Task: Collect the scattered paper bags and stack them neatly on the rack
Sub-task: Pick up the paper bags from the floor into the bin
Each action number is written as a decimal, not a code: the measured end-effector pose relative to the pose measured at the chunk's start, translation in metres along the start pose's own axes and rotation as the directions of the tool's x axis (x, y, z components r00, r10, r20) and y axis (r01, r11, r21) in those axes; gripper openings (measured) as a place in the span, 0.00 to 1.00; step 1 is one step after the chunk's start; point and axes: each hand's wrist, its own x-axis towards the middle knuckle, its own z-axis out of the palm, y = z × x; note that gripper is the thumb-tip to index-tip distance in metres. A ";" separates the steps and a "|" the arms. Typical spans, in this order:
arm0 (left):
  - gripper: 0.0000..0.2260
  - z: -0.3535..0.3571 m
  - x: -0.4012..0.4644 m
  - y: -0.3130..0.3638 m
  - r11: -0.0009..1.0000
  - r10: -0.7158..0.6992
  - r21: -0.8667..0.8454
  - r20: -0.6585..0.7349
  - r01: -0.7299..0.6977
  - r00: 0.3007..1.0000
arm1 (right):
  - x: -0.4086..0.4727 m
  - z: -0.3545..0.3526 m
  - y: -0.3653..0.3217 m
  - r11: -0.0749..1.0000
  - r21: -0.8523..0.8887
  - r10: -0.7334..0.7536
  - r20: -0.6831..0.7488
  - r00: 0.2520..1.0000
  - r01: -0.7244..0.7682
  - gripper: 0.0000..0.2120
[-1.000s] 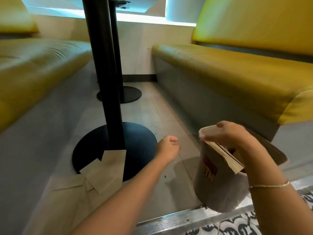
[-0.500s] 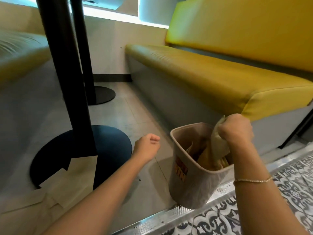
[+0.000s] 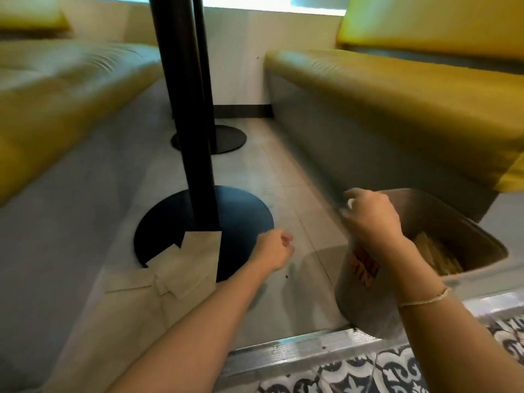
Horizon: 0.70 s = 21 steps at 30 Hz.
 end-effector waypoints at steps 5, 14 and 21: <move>0.15 -0.023 -0.013 -0.108 0.919 -0.220 0.323 -0.053 0.225 0.974 | -0.013 0.075 -0.041 0.965 -0.069 -0.229 0.247 0.942 0.253 0.16; 0.28 -0.072 -0.022 -0.230 0.752 -0.305 0.570 -0.145 0.332 0.941 | -0.040 0.174 -0.055 0.890 -0.207 -0.208 0.609 0.765 0.406 0.17; 0.24 -0.064 -0.002 -0.254 0.601 -0.157 0.769 -0.151 0.216 0.976 | -0.034 0.200 -0.053 0.899 -0.192 -0.201 0.619 0.760 0.395 0.18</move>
